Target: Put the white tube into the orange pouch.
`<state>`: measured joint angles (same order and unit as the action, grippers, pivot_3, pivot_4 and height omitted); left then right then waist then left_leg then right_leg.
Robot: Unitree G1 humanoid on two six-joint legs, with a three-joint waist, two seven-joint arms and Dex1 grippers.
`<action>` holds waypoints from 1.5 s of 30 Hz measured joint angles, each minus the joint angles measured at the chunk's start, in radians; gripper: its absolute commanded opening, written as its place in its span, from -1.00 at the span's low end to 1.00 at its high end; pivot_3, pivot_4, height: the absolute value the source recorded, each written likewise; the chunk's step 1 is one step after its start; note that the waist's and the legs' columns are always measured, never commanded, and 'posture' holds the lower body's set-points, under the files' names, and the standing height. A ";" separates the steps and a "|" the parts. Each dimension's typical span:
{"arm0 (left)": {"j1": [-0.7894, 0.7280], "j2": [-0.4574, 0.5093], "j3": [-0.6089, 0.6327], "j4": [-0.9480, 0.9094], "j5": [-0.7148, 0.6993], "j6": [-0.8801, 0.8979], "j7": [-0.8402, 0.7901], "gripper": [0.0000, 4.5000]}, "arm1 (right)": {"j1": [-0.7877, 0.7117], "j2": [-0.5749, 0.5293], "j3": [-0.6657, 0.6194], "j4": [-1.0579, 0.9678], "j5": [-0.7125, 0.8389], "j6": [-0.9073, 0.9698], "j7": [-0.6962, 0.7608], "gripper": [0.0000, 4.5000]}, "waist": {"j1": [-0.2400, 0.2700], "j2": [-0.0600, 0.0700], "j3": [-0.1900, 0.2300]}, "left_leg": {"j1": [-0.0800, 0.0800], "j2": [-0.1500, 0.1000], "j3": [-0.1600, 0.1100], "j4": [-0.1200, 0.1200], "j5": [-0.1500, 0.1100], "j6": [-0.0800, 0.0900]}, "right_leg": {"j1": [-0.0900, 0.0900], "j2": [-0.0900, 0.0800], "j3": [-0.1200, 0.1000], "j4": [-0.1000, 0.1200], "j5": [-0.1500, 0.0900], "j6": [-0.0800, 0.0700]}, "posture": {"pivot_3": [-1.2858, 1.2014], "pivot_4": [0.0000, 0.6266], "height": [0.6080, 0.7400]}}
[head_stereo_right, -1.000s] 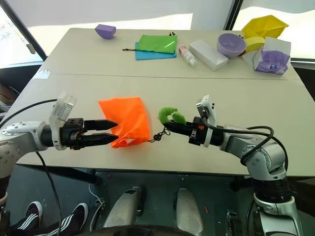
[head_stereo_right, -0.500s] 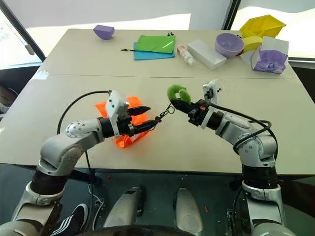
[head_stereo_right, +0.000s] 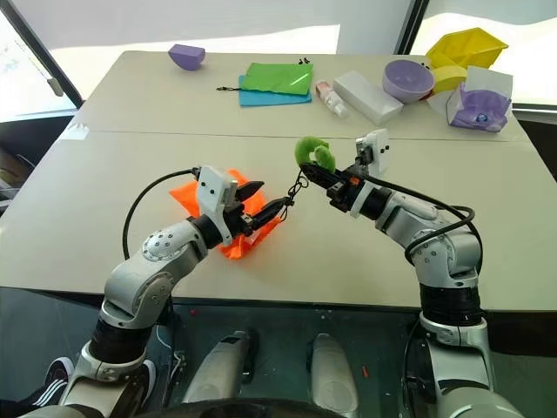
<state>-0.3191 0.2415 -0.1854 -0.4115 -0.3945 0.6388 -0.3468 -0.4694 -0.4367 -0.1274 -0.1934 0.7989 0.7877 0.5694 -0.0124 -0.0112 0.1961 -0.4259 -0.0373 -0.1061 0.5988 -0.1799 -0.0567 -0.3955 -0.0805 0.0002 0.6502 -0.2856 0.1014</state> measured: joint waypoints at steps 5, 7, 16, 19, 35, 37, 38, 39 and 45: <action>-0.011 -0.038 -0.033 0.043 0.015 -0.012 -0.009 0.47 | 0.000 0.003 0.000 -0.003 0.000 0.000 -0.002 -1.00 | 0.001 0.000 0.000 | 0.000 0.000 0.000 0.000 0.000 0.000 | 0.000 0.000 0.000 0.000 0.000 0.000 | 0.03 -0.52 1.00; -0.011 -0.047 -0.037 0.047 0.010 0.006 -0.024 0.47 | 0.000 0.003 0.000 -0.003 0.000 0.001 -0.004 -1.00 | -0.001 0.000 0.000 | 0.000 0.000 0.000 0.000 0.000 0.000 | 0.000 0.000 0.000 0.000 0.000 0.000 | 0.03 -0.52 1.00; -0.027 -0.055 -0.063 0.050 0.034 0.055 -0.019 0.47 | -0.001 0.001 0.000 -0.010 0.001 0.013 -0.004 -1.00 | 0.000 0.000 0.000 | 0.000 0.000 0.000 0.001 0.000 0.000 | 0.000 0.001 0.000 0.001 0.000 0.000 | 0.03 -0.52 1.00; -0.027 -0.069 -0.077 0.050 0.044 0.055 -0.015 0.47 | -0.004 0.001 0.001 -0.017 0.002 0.025 -0.005 -1.00 | 0.001 0.000 0.000 | 0.000 0.000 0.000 0.001 0.000 0.000 | 0.000 0.001 0.000 0.001 0.000 0.001 | 0.03 -0.52 1.00; -0.026 -0.083 -0.081 0.043 0.066 0.092 0.001 -0.11 | -0.010 0.000 0.002 -0.041 0.010 0.060 -0.006 -1.00 | 0.000 0.000 0.000 | 0.000 0.000 0.000 0.001 0.000 0.000 | 0.000 0.001 0.000 0.001 0.000 0.001 | 0.03 -0.52 1.00; -0.026 -0.082 -0.086 0.042 0.069 0.095 0.001 -0.11 | -0.010 -0.003 0.002 -0.045 0.011 0.062 -0.006 -1.00 | 0.000 0.000 0.000 | 0.000 0.000 0.000 0.001 0.000 0.000 | 0.000 0.001 0.000 0.001 0.000 0.001 | 0.03 -0.52 1.00; -0.026 -0.083 -0.088 0.039 0.070 0.098 0.001 -0.11 | -0.010 -0.005 0.002 -0.049 0.011 0.065 -0.006 -1.00 | 0.000 0.000 0.000 | 0.000 0.000 0.000 0.001 0.000 0.000 | 0.000 0.001 0.000 0.001 0.000 0.001 | 0.03 -0.52 1.00; -0.026 -0.083 -0.089 0.036 0.070 0.099 0.002 -0.11 | -0.010 -0.007 0.001 -0.051 0.012 0.068 -0.005 -1.00 | 0.000 0.000 0.000 | 0.000 0.000 0.000 0.001 0.000 0.000 | 0.000 0.001 0.000 0.001 0.000 0.001 | 0.03 -0.52 1.00; -0.026 -0.085 -0.095 0.033 0.074 0.099 0.003 -0.23 | -0.009 -0.008 0.001 -0.061 0.025 0.081 -0.006 -1.00 | 0.000 0.000 0.000 | 0.000 0.000 0.000 0.001 0.000 0.000 | 0.001 0.001 0.000 0.001 0.000 0.001 | 0.03 -0.52 1.00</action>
<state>-0.3449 0.1565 -0.2807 -0.3782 -0.3210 0.7382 -0.3440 -0.4785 -0.4445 -0.1267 -0.2543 0.8235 0.8684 0.5632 -0.0121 -0.0112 0.1961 -0.4257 -0.0374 -0.1063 0.5998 -0.1798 -0.0566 -0.3950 -0.0799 0.0000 0.6509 -0.2853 0.1020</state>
